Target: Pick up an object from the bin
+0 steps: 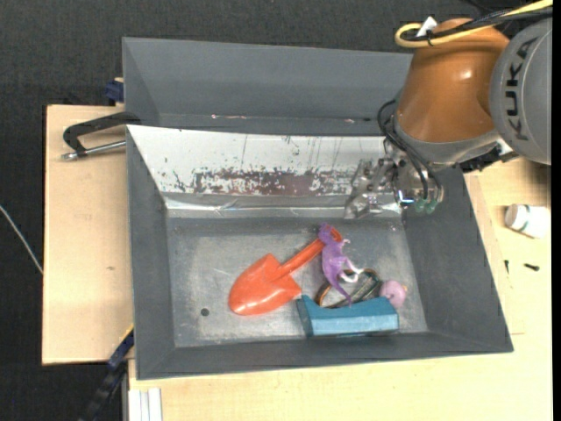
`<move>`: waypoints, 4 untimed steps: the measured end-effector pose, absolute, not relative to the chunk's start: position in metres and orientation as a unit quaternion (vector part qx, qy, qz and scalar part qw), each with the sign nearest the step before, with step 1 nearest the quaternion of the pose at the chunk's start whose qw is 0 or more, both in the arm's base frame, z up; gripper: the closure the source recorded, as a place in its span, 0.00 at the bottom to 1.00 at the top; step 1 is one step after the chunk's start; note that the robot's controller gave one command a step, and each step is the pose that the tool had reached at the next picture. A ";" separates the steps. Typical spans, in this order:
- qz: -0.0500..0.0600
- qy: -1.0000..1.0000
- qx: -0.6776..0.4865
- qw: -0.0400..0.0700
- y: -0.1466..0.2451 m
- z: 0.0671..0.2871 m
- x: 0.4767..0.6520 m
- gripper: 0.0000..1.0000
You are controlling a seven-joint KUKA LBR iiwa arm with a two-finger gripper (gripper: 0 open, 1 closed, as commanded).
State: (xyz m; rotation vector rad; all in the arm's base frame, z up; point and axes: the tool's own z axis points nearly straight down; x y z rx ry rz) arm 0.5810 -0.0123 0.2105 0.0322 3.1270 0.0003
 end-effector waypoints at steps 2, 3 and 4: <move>0.001 1.000 0.024 0.001 -0.012 0.160 0.564 1.00; 0.000 0.988 -0.153 0.003 0.000 0.148 0.577 1.00; 0.000 0.961 -0.276 0.003 0.027 0.239 0.535 1.00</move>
Offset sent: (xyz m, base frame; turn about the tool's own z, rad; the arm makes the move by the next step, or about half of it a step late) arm -0.0445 -0.0192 -0.0727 -0.2910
